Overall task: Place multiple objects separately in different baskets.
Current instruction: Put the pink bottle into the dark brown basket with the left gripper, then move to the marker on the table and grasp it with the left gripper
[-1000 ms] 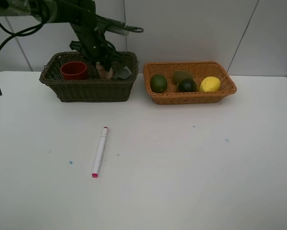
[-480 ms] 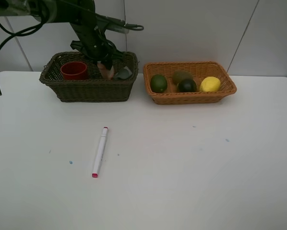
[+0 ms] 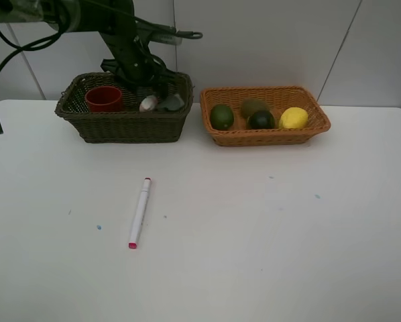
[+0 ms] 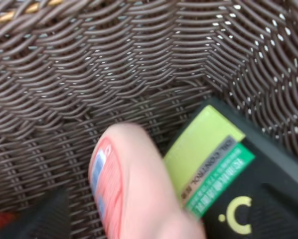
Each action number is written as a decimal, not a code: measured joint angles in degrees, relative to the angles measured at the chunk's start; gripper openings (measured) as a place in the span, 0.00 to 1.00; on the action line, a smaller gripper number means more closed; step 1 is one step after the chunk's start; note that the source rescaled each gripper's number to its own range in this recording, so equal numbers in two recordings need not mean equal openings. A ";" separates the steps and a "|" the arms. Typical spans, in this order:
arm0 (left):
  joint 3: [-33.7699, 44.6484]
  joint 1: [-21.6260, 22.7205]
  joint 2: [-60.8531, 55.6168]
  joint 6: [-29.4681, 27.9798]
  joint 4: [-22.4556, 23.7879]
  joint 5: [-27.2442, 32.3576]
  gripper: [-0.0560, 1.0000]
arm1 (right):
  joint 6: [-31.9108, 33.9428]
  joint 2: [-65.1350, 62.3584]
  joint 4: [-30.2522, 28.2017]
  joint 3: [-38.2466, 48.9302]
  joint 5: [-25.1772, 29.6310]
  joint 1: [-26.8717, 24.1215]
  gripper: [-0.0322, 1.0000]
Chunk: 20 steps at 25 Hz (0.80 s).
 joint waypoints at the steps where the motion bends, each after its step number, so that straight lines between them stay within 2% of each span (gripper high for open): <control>1: 0.00 0.00 0.00 -0.13 -0.04 -0.01 0.98 | 0.00 0.00 0.00 0.00 0.00 0.00 0.99; 12: 0.00 0.00 -0.58 -0.25 -0.29 0.46 1.00 | 0.00 0.00 0.00 0.00 0.00 0.00 0.99; 20: 0.00 -0.11 -9.67 0.93 -0.43 5.39 1.00 | 0.00 0.00 0.00 0.00 0.00 0.00 0.99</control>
